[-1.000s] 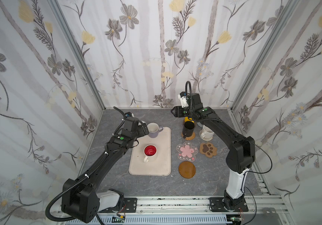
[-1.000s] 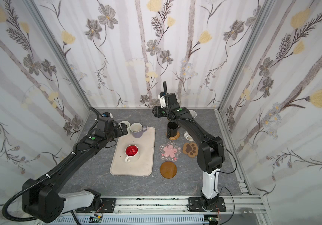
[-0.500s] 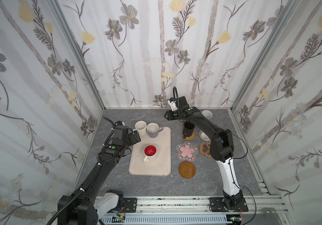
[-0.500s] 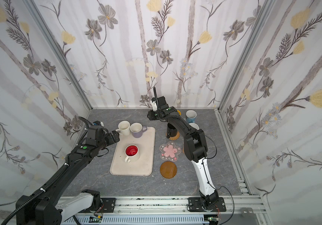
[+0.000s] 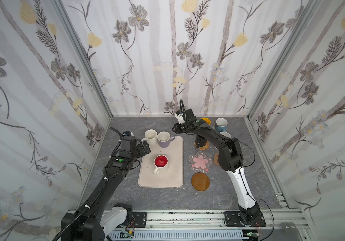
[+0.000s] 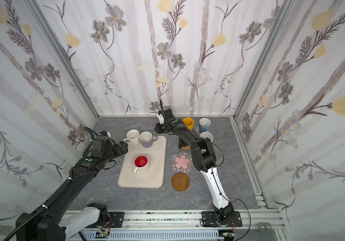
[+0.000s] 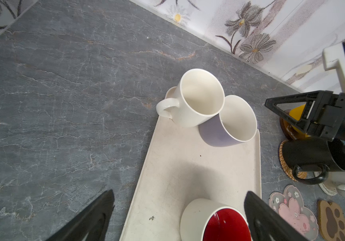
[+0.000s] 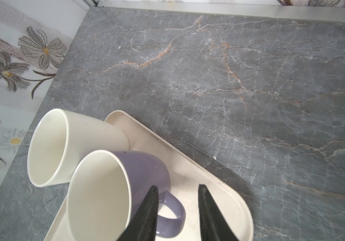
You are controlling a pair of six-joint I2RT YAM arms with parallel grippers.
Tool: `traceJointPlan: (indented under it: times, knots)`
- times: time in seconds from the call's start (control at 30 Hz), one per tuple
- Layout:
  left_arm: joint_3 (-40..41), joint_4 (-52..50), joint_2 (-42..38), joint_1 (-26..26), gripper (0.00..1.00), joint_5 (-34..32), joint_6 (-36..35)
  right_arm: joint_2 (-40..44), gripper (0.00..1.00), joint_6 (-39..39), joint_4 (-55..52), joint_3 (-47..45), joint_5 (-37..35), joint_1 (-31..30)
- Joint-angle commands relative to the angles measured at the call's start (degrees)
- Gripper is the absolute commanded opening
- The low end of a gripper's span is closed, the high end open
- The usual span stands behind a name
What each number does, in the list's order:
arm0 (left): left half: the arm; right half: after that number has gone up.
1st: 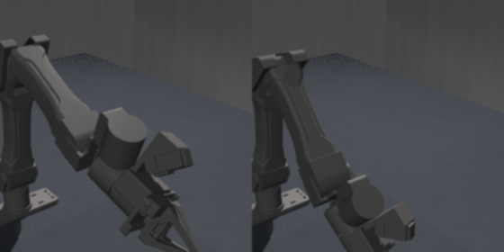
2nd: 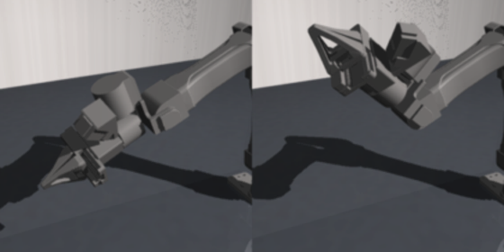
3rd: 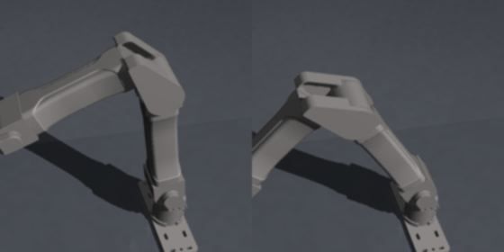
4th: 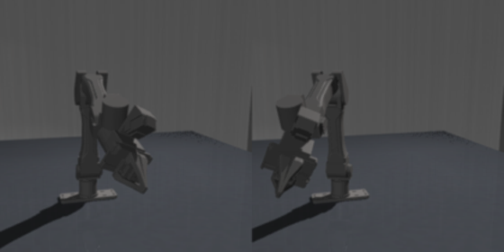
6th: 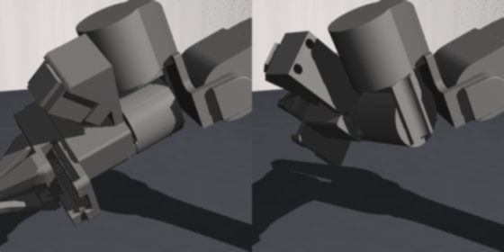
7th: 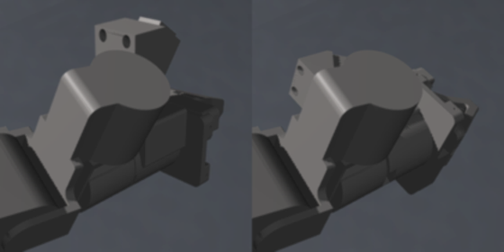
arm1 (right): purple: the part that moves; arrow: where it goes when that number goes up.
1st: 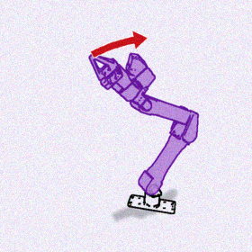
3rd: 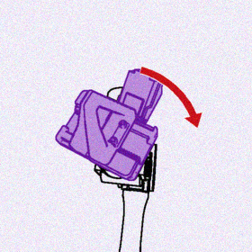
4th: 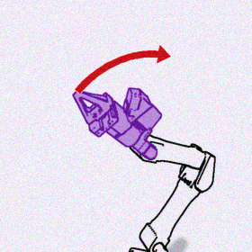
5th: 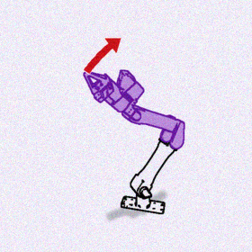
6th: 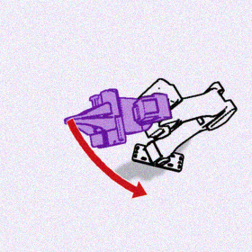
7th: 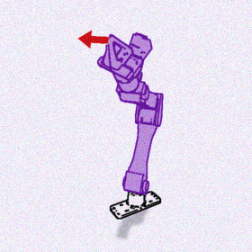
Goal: Place cups on coasters
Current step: Rotate the cup on the tray.
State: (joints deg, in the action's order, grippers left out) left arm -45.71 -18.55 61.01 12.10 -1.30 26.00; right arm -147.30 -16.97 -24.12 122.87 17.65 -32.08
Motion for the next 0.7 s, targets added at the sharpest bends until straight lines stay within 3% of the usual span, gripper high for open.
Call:
traceJointPlan:
  times: [0.0,0.27,0.67]
  knots:
    - [0.3,1.9,-0.5,-0.1,1.00,-0.1,0.1,-0.9,0.34,0.8,2.0,0.4,0.7,-0.4]
    - [0.5,2.0,-1.4,-0.1,1.00,0.0,0.0,-1.6,0.33,0.7,-0.8,-0.2,1.3,-1.7]
    - [0.9,2.1,-2.4,-0.1,1.00,0.0,-0.1,3.5,0.31,0.1,3.1,-11.1,0.6,-4.3]
